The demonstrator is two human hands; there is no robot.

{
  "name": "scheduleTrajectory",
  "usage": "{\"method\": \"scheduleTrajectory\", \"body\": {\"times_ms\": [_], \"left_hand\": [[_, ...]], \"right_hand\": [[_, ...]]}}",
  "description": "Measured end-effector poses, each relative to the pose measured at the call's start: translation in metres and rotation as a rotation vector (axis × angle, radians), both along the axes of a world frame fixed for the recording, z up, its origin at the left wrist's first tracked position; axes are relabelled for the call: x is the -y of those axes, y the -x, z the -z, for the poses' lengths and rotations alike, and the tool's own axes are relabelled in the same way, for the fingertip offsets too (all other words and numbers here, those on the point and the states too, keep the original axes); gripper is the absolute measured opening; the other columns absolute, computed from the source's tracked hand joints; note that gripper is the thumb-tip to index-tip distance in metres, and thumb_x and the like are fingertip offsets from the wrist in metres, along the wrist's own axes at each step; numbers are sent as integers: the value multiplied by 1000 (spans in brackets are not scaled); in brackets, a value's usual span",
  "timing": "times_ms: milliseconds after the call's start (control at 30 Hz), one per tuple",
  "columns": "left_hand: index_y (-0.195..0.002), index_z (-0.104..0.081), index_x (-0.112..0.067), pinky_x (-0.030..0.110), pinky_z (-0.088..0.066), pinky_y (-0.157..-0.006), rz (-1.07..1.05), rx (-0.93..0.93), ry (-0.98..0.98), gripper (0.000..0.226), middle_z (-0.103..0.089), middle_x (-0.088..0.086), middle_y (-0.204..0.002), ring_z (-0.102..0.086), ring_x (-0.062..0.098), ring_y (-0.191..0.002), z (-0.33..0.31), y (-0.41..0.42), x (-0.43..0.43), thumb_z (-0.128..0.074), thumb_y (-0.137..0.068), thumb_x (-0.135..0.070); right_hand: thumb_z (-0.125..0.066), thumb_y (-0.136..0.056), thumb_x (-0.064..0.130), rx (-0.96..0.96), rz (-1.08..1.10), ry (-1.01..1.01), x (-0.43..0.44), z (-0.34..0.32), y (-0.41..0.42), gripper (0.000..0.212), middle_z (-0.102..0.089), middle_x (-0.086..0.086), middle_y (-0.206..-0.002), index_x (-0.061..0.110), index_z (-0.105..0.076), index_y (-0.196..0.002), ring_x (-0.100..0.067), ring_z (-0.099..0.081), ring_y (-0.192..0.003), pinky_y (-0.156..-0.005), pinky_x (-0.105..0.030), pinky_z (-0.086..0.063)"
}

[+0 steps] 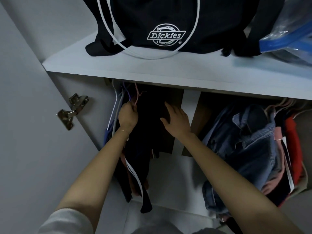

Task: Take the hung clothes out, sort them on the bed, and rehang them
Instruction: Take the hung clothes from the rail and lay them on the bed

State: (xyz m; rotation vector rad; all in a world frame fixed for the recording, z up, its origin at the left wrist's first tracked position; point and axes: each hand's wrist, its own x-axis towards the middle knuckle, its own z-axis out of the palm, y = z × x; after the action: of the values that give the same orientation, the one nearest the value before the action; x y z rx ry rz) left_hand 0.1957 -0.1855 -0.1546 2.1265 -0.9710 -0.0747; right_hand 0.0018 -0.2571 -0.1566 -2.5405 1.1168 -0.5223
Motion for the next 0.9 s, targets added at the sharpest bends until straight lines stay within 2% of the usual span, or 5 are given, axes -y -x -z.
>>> {"method": "scheduleTrajectory", "body": {"times_ms": [200,367,500,767,900], "left_hand": [[-86,-57,-15,23,-34,-65,148,-12,141,19,-59,-2,-88,-56,14,-79,-4,14,-9,-46,-101,-12],[-94,-61,-15,5,-33,-59,279,7,188,17,-63,0,-90,-56,11,-79,-14,27,-24,-47,-101,-8],[-99,-65,-5,27,-42,-75,449,181,193,16,-66,8,-96,-58,19,-90,-26,46,-29,-50,-99,-7],[-102,-67,-9,12,-39,-79,753,188,119,15,-63,-4,-98,-57,10,-91,-6,105,-59,-52,-101,-9],[-103,-68,-12,22,-45,-80,878,161,98,16,-64,-5,-99,-58,9,-91,-4,137,-59,-52,-101,-12]], "right_hand": [[-51,-98,41,55,47,12,1,-6,10,67,-40,-12,-151,23,-21,-155,-34,-36,-136,-109,-43,-34],[-56,-96,40,105,60,30,-6,-6,26,69,-37,-12,-153,18,-25,-155,-32,-35,-139,-112,-42,-32],[-59,-95,37,171,74,31,-19,-2,50,69,-38,-15,-152,14,-29,-153,-34,-37,-137,-111,-45,-34],[-60,-93,44,125,186,50,-49,16,115,73,-31,-18,-155,12,-30,-152,-36,-29,-142,-115,-49,-29],[-60,-93,43,99,268,-1,-63,26,159,62,-50,-18,-141,10,-44,-143,-37,-41,-132,-108,-47,-35]]}}
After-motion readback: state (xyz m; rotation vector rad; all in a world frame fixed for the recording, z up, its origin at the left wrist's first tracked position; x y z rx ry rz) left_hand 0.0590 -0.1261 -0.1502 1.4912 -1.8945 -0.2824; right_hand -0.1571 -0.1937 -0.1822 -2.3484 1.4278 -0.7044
